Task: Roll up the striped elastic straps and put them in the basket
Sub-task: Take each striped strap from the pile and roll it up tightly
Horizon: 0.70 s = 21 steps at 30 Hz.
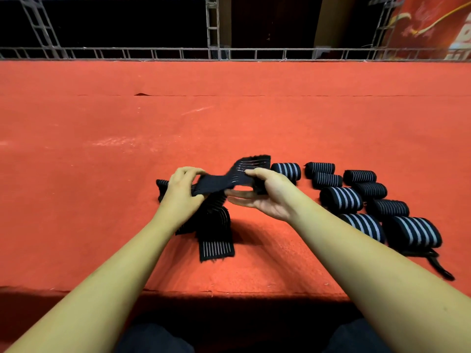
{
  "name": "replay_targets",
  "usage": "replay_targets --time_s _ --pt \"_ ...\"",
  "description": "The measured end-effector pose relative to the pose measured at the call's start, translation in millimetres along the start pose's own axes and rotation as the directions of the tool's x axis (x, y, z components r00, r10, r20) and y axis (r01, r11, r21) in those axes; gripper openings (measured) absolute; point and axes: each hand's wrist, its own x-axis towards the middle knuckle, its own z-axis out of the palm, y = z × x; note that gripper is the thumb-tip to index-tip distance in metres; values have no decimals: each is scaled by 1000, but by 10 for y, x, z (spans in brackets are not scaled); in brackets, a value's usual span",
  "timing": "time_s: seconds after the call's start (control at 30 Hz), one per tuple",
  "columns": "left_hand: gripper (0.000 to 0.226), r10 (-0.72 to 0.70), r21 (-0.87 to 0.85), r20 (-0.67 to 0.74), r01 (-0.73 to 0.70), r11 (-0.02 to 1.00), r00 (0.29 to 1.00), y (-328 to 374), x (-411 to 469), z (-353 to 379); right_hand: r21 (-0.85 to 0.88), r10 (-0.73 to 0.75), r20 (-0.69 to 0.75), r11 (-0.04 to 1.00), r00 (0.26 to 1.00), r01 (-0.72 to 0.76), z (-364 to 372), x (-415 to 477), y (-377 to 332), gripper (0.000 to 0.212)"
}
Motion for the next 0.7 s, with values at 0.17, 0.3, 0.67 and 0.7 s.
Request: replay_targets --time_s 0.17,0.3,0.67,0.7 --pt "48 -333 -87 -181 322 943 925 78 -136 169 335 -44 -56 940 997 61 90 17 -43 8" --pt "37 -401 -225 -110 370 901 910 261 -233 286 453 -53 -79 888 995 83 88 56 -70 13" --pt "51 -202 24 38 202 979 979 531 -199 592 532 -6 -37 846 999 25 189 22 -9 17" --pt "41 -213 20 -27 214 977 977 534 -175 589 524 -6 -35 851 999 23 203 18 -6 16"
